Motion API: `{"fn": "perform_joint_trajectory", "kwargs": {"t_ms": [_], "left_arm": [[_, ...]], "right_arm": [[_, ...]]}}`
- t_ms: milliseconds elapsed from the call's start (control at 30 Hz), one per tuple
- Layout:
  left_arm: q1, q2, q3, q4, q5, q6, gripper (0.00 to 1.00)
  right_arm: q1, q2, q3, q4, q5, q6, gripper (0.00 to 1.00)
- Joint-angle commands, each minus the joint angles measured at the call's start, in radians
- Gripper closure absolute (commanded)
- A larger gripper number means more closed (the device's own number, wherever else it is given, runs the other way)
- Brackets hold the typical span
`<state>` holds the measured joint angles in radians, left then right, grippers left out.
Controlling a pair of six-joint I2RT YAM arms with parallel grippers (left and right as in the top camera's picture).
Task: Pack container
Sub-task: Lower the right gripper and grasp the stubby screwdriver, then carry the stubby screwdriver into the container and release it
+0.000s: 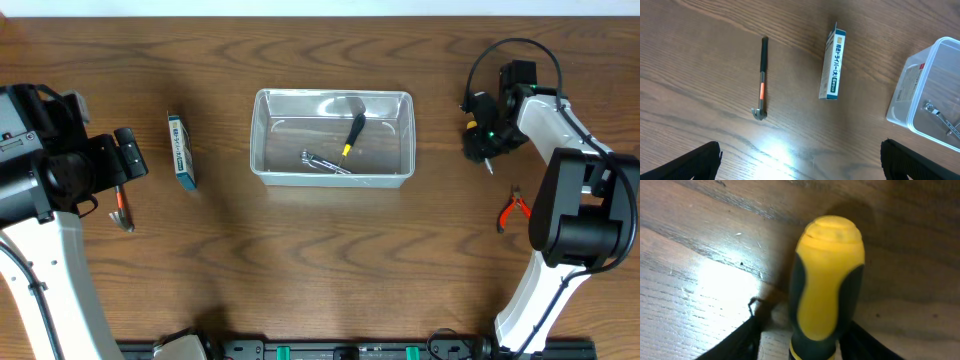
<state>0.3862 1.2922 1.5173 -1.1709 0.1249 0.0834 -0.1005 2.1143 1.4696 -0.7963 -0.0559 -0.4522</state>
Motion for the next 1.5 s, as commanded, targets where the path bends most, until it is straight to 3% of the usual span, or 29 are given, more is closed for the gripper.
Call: {"fn": "perform_joint_trajectory", "kwargs": {"t_ms": [0, 433, 600, 800, 1033, 1233, 1467], "left_arm": [[0.005, -0.005, 0.021, -0.003, 0.003, 0.01, 0.02], [0.005, -0.005, 0.021, -0.003, 0.003, 0.01, 0.02], [0.005, -0.005, 0.021, -0.003, 0.003, 0.01, 0.02], [0.005, -0.005, 0.021, -0.003, 0.003, 0.01, 0.02], [0.005, -0.005, 0.021, -0.003, 0.003, 0.01, 0.02], [0.005, -0.005, 0.021, -0.003, 0.003, 0.009, 0.02], [0.005, -0.005, 0.021, -0.003, 0.003, 0.009, 0.02]], "right_arm": [[0.003, 0.046, -0.01, -0.009, 0.021, 0.012, 0.57], [0.003, 0.046, -0.01, -0.013, 0.022, 0.034, 0.78], [0.004, 0.046, -0.01, -0.014, 0.021, 0.056, 0.99], [0.012, 0.023, 0.014, -0.035, 0.021, 0.151, 0.99], [0.098, -0.166, 0.204, -0.117, 0.022, 0.144, 0.99], [0.278, -0.274, 0.38, -0.161, 0.022, -0.055, 0.99], [0.498, -0.212, 0.383, -0.193, -0.036, -0.357, 0.99]]}}
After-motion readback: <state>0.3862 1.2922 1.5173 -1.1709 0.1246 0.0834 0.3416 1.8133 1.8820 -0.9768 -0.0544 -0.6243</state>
